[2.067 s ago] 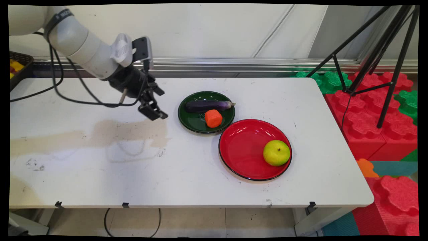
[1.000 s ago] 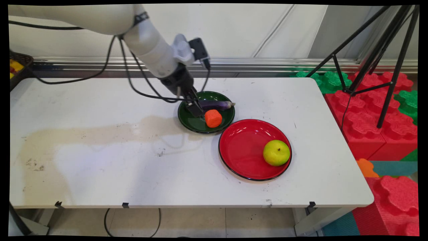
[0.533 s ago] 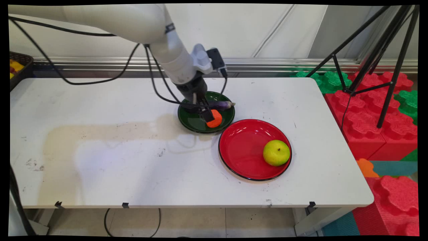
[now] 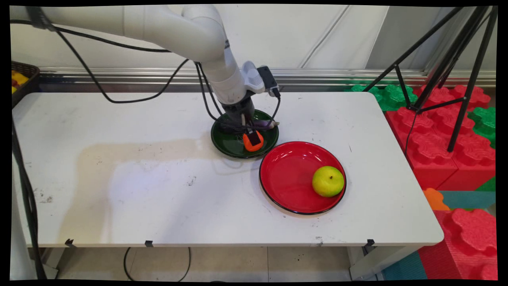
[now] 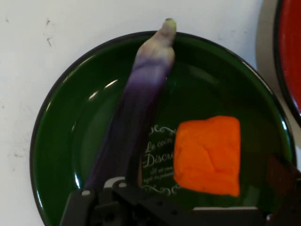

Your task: Pick up the mandarin from the green plate, then place the picked object on the red plate

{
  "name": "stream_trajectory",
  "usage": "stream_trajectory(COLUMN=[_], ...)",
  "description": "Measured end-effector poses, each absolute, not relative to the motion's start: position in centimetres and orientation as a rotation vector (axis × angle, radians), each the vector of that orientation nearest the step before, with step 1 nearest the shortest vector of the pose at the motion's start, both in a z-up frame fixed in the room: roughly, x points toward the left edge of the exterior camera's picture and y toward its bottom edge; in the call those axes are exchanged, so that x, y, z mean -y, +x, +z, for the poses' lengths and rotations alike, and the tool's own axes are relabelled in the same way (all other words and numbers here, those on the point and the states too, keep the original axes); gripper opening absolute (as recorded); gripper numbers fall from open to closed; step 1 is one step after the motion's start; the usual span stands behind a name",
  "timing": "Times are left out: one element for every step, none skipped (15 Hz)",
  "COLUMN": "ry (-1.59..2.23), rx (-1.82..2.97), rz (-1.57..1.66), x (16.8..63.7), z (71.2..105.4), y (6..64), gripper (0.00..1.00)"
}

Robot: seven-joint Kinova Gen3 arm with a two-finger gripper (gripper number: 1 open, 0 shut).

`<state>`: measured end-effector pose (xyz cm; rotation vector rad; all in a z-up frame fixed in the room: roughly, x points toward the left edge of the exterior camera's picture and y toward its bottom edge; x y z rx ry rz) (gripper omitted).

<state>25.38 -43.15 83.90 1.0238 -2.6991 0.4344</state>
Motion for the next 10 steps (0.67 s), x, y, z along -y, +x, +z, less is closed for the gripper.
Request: stream_trajectory(ry=[1.034,1.042,1.049,1.057,1.066,1.075,1.081,1.089,1.097,1.105], rx=[2.702,2.703,2.703,2.703,2.702,2.700,2.698,2.696,2.694,2.692], rz=[0.430,0.425,0.420,0.413,0.407,0.402,0.399,0.394,0.388,0.384], x=[43.6,43.9,44.1,44.4,44.5,44.6,44.6,44.6,44.6,44.4], z=[83.4,83.0,82.7,82.4,82.1,81.9,81.8,81.7,81.6,81.6], y=[25.3,25.2,25.2,25.1,25.0,24.9,24.9,24.9,24.9,24.9], gripper=[1.00,1.00,1.00,1.00,1.00,1.00,0.00,0.00,0.00,0.00])
